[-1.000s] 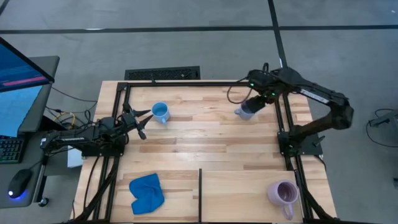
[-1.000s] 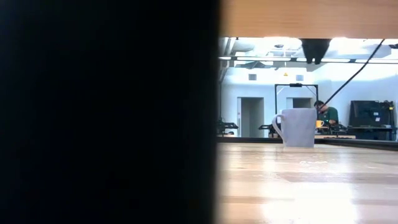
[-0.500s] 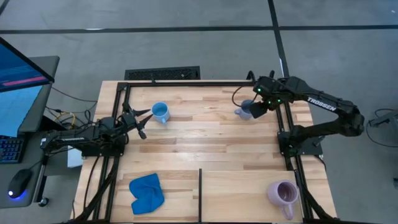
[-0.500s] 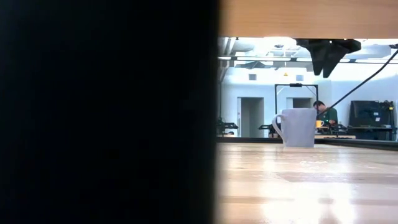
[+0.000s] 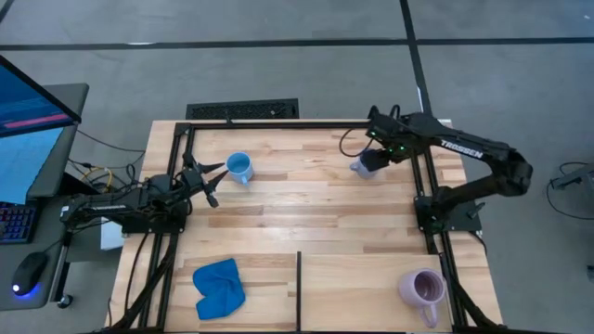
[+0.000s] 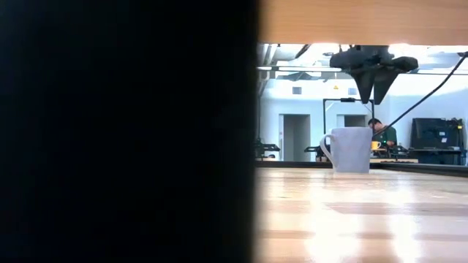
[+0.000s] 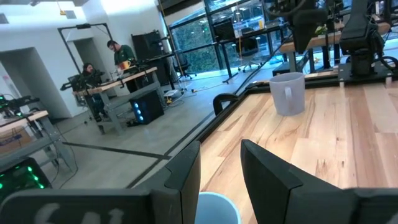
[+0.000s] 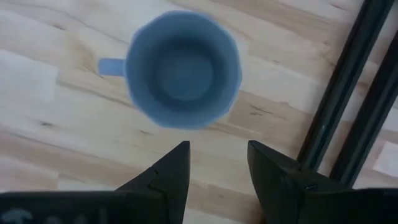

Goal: Stack small to large cups/mugs on shelf
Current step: Put the blue mug on the shelf

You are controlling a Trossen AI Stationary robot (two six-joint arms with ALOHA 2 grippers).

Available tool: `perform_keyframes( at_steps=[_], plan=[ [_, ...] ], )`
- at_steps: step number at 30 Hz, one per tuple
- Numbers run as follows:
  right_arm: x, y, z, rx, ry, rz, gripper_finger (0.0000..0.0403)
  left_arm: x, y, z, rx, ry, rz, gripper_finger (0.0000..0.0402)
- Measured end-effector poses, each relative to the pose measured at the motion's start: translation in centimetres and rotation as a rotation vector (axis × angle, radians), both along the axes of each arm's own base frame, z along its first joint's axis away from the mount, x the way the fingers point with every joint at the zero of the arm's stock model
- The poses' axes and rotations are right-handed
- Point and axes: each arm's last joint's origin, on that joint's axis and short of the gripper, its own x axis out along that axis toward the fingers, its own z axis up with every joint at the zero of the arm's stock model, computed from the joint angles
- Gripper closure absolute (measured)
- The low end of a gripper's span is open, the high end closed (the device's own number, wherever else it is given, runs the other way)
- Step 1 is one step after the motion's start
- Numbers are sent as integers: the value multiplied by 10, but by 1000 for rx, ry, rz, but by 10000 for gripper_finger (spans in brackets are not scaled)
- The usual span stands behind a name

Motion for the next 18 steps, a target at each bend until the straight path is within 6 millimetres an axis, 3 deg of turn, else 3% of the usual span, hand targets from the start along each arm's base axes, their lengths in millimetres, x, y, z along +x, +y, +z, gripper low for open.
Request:
perform_keyframes(
  at_steps=[7,18],
  plan=[
    [8,-5,-10,19,46,40,221,0,0,0,0,0,3,294],
    [11,-7,-9,8,13,70,221,0,0,0,0,0,5,294]
  ],
)
